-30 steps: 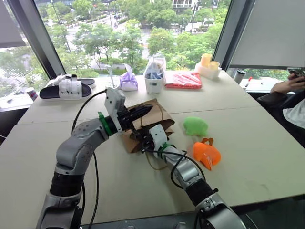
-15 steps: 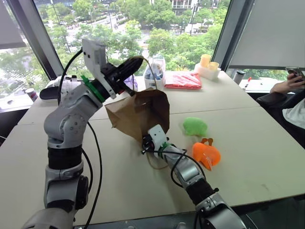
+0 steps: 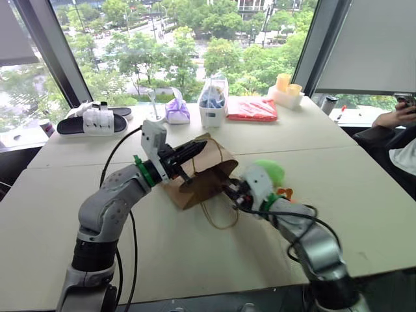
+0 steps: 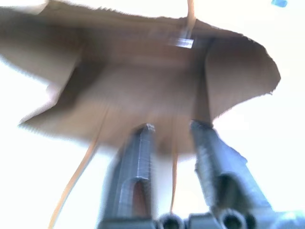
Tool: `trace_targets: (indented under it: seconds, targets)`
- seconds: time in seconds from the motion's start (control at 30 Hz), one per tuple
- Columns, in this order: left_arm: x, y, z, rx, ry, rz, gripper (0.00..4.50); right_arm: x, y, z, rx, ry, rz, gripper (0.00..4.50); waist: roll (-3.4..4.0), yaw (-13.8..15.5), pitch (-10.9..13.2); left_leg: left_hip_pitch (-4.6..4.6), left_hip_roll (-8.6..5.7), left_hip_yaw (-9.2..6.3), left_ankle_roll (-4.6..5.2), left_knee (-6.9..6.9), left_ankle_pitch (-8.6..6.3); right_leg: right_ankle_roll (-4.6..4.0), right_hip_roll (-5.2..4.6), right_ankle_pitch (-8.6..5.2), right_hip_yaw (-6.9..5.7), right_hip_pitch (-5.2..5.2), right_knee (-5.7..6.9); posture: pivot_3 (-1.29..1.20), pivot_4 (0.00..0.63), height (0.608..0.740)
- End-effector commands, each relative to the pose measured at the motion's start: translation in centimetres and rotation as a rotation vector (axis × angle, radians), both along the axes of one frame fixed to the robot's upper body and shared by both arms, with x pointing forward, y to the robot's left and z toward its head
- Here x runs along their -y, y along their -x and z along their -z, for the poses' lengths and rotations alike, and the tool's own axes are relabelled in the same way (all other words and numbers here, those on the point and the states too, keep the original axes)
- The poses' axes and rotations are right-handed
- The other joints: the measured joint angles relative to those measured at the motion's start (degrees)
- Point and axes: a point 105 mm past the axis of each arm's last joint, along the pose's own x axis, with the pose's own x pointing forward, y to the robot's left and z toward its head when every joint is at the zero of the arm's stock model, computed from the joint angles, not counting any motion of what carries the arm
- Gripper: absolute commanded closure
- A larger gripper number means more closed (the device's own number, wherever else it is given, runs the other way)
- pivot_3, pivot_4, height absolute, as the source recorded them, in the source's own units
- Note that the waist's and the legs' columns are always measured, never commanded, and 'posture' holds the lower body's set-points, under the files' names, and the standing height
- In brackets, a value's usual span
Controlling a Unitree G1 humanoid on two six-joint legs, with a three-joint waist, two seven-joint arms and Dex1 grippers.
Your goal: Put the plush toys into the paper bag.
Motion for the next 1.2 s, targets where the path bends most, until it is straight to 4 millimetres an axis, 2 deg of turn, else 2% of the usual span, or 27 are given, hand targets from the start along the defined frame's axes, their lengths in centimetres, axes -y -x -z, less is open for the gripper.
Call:
trace_targets:
  seconds: [0.03,0.1,0.13,0.23,0.37,0.43,0.5,0.73,0.83,1.03,1.07,1.2]
  targets:
    - [0.0,0.9,-0.9,0.043,0.026,0.022,4.50,3.5,1.6,-2.3,0.049,0.058,0.092,1.27,-0.01,-0.1,0.0,-0.01,0.00,0.02,0.02,0.02,-0.01,0.00,-0.01,0.00,0.02,0.01,-0.04,0.00,0.150,0.740]
    - [0.0,1.1,-0.8,0.041,0.021,0.029,4.50,5.6,2.3,-2.1,0.029,0.089,0.154,0.24,0.00,-0.1,0.0,0.01,0.01,0.05,0.04,0.08,-0.02,0.00,-0.01,0.00,0.03,0.05,-0.04,0.00,0.150,0.740]
    - [0.0,1.1,-0.7,0.040,0.020,0.029,4.50,6.6,2.6,-1.7,0.011,0.104,0.190,0.05,-0.01,-0.2,0.0,0.02,0.01,0.08,0.05,0.08,-0.03,0.00,-0.01,0.00,0.02,0.06,-0.03,0.00,0.150,0.740]
    - [0.0,1.2,-0.7,0.043,0.021,0.031,4.50,8.4,3.4,0.0,-0.036,0.162,0.236,0.05,-0.01,0.0,0.0,0.03,0.03,0.13,0.06,0.08,-0.03,0.00,0.01,-0.01,-0.02,0.10,-0.02,0.00,0.150,0.740]
    - [0.2,1.3,-0.7,0.046,0.021,0.031,4.50,8.9,3.8,1.0,-0.066,0.153,0.246,0.05,-0.01,-0.1,0.0,0.03,0.02,0.18,0.06,0.14,-0.03,0.00,0.00,-0.01,0.01,0.12,-0.03,0.00,0.150,0.740]
    - [0.3,1.2,-0.8,0.059,0.015,0.027,4.50,10.3,3.1,3.4,-0.097,0.169,0.312,0.05,-0.06,-0.1,0.0,0.04,0.03,0.18,0.06,0.15,-0.03,0.00,0.00,-0.01,0.02,0.13,-0.03,0.00,0.150,0.740]
    - [0.2,0.9,-1.0,0.069,0.010,0.018,4.50,11.4,2.1,4.9,-0.101,0.150,0.387,0.05,-0.09,-0.1,0.0,0.10,0.03,0.18,0.06,0.15,-0.03,0.00,0.00,-0.01,-0.01,0.22,-0.05,0.00,0.150,0.740]
    - [0.1,0.8,-1.0,0.086,0.004,-0.001,4.50,11.1,-0.3,5.7,-0.057,0.122,0.390,0.05,-0.12,-0.2,-0.1,0.24,0.03,0.21,0.06,0.17,-0.03,0.00,0.00,-0.01,0.04,0.32,-0.04,0.00,0.150,0.740]
    - [0.0,0.8,-1.1,0.088,0.005,-0.007,4.50,10.8,-1.0,5.4,-0.035,0.117,0.372,0.86,-0.11,-0.2,-0.1,0.24,0.03,0.20,0.06,0.17,-0.03,0.00,0.01,-0.01,0.04,0.33,-0.04,0.00,0.150,0.740]
    - [0.0,0.7,-1.1,0.092,0.002,-0.018,4.50,10.4,-1.7,4.4,0.015,0.140,0.340,4.03,-0.11,0.0,-0.1,0.23,0.02,0.19,0.06,0.17,-0.03,0.00,0.00,0.00,0.05,0.33,-0.04,0.00,0.150,0.740]
    - [0.0,0.7,-1.1,0.092,0.002,-0.019,4.50,10.4,-1.7,4.3,0.023,0.149,0.337,4.45,-0.11,0.0,-0.1,0.23,0.02,0.19,0.06,0.17,-0.03,0.00,0.00,0.00,0.05,0.33,-0.04,0.00,0.150,0.740]
    - [0.0,0.7,-1.1,0.092,0.001,-0.020,4.50,10.2,-1.8,4.1,0.038,0.166,0.324,4.45,-0.11,-0.1,-0.1,0.23,0.02,0.19,0.06,0.17,-0.03,0.00,0.00,-0.01,0.04,0.32,-0.04,0.00,0.150,0.740]
